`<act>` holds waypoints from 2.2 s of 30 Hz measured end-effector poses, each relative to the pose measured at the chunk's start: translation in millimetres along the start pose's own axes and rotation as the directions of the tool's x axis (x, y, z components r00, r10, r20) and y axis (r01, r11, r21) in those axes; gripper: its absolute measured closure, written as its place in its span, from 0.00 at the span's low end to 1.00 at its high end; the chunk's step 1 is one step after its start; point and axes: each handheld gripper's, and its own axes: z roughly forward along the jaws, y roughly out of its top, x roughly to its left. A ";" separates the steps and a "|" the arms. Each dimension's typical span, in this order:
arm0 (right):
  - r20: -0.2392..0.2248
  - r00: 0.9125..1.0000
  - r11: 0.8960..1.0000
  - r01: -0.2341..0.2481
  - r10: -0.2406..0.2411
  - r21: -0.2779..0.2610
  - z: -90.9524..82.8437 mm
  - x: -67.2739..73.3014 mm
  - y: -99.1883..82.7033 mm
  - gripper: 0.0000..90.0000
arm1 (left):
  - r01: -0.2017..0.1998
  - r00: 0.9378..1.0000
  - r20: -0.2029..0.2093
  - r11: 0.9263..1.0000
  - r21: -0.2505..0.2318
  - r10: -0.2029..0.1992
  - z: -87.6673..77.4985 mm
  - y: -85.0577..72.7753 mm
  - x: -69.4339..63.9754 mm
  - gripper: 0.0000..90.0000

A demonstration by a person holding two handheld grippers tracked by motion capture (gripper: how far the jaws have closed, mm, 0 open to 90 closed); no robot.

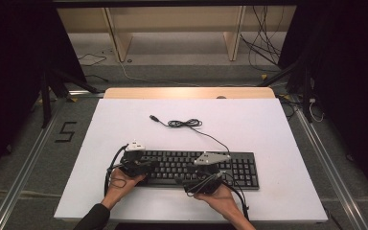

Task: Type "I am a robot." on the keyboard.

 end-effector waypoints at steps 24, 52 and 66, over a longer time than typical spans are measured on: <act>0.030 0.999 1.000 -0.017 0.017 0.010 6.9 -9.4 2.9 0.45 | 0.029 0.997 0.073 0.995 -0.096 -0.022 -25.5 -1.8 0.0 0.74; 0.140 0.990 0.997 -0.037 0.028 0.066 22.8 -31.9 12.7 1.00 | 0.038 0.995 0.096 0.987 -0.156 -0.023 -45.0 -14.3 -3.6 0.41; 0.158 0.987 0.995 -0.041 0.026 0.094 36.6 -32.8 17.6 1.00 | 0.034 0.995 0.095 0.979 -0.200 -0.015 -54.7 -23.5 -6.5 0.36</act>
